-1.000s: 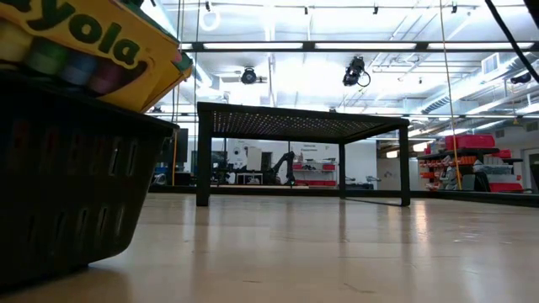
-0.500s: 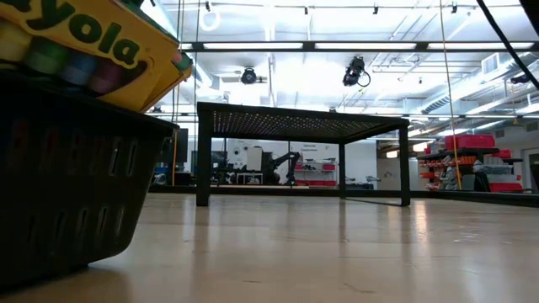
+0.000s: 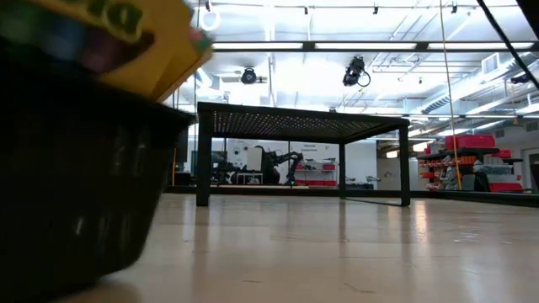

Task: Pick & Place Office Desk Supplies
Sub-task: Put the yellow crayon box into the black bin

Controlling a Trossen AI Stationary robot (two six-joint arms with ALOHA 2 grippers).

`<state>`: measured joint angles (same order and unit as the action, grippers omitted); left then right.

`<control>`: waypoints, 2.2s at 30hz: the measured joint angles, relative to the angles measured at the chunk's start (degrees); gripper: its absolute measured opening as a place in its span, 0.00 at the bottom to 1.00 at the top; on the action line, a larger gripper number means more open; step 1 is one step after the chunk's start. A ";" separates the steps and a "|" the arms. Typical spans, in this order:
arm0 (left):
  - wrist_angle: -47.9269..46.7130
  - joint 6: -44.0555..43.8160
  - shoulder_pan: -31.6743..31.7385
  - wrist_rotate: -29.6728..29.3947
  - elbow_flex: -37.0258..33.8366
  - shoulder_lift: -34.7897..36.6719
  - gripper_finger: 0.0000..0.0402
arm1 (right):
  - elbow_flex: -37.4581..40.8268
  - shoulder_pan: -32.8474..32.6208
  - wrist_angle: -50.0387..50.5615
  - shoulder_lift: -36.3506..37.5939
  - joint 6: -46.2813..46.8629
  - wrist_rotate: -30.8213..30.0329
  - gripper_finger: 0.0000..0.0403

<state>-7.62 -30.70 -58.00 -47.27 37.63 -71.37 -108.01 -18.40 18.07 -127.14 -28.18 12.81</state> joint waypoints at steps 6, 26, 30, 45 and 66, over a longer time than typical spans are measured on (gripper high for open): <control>-0.92 -0.62 0.04 0.00 0.00 0.02 0.40 | 0.15 -0.07 0.61 0.15 -1.03 -0.28 0.00; -3.86 0.17 2.62 0.77 0.00 0.00 0.40 | 0.04 -3.03 4.93 0.49 -2.72 -3.19 0.00; -3.82 0.55 2.60 0.81 0.00 0.00 0.40 | 0.00 -4.25 7.01 0.97 -2.68 -2.79 0.00; -3.80 1.31 2.61 1.99 0.00 0.00 0.40 | 0.07 -7.52 9.75 2.63 2.18 0.07 0.00; -4.28 1.84 2.64 1.90 0.00 0.00 0.40 | 0.07 -7.73 11.36 2.37 1.94 3.00 0.00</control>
<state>-11.90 -28.86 -55.35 -45.36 37.63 -71.37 -107.94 -26.13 29.43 -124.77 -26.24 15.81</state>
